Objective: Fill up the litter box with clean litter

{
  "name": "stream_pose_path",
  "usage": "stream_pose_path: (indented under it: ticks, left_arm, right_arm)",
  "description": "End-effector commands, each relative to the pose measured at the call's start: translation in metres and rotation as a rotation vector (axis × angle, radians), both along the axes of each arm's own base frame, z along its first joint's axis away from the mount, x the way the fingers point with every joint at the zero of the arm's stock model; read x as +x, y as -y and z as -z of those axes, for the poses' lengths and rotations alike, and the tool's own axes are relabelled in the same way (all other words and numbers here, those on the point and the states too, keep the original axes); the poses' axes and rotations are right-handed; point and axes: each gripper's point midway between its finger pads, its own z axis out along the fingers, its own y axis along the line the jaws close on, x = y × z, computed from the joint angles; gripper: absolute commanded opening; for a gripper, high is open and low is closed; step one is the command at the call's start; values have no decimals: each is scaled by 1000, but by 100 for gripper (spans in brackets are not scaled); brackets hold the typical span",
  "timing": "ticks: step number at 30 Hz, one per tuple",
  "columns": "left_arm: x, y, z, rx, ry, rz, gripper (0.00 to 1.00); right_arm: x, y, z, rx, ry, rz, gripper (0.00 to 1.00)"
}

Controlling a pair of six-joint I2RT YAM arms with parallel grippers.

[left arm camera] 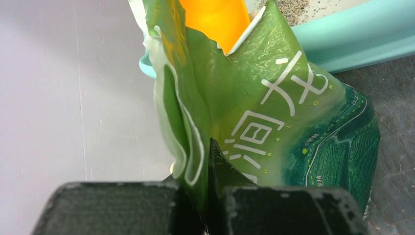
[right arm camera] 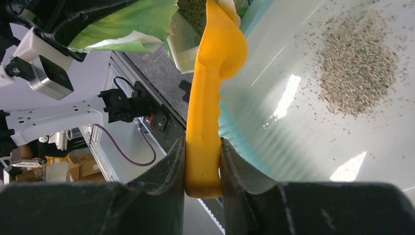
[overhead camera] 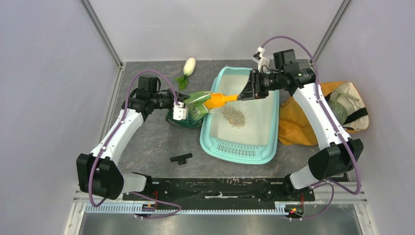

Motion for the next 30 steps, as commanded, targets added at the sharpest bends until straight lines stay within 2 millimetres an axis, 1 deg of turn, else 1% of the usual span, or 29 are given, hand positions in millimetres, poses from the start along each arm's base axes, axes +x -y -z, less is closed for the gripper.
stream_pose_path:
  ticks: [1,2,6,9,11,14,17,18,21,24,28,30]
  left_arm:
    - [-11,20,-62,-89,231,127,2]
    - [-11,20,-61,-88,231,128,2]
    - [-11,20,-61,-88,233,130,2]
    - [-12,21,-63,-91,239,134,2]
    - [-13,22,-64,-93,242,139,2]
    - [-14,22,-64,-95,241,143,2]
    - [-16,22,-62,-95,238,142,2]
    - [-17,21,-62,-93,242,143,2]
    - [-18,21,-61,-91,245,142,2]
    - [-17,21,-59,-89,240,143,2]
    - [-15,22,-57,-89,241,148,2]
    - [-15,22,-55,-88,239,148,2]
  right_arm:
    - [18,-24,-28,39,73,7,0]
    - [20,-29,-24,13,69,11,0]
    - [31,-35,-2,-108,50,86,0]
    - [37,-40,9,-165,34,139,0]
    - [41,-49,14,-189,30,156,0]
    - [44,-69,20,-191,18,139,0]
    - [47,-84,31,-237,-3,138,0]
    - [49,-86,38,-264,-18,140,0]
    - [53,-95,51,-290,-48,142,0]
    - [55,-101,73,-320,-97,137,0]
    - [52,-111,104,-361,-166,115,0]
    - [50,-118,115,-370,-182,99,0]
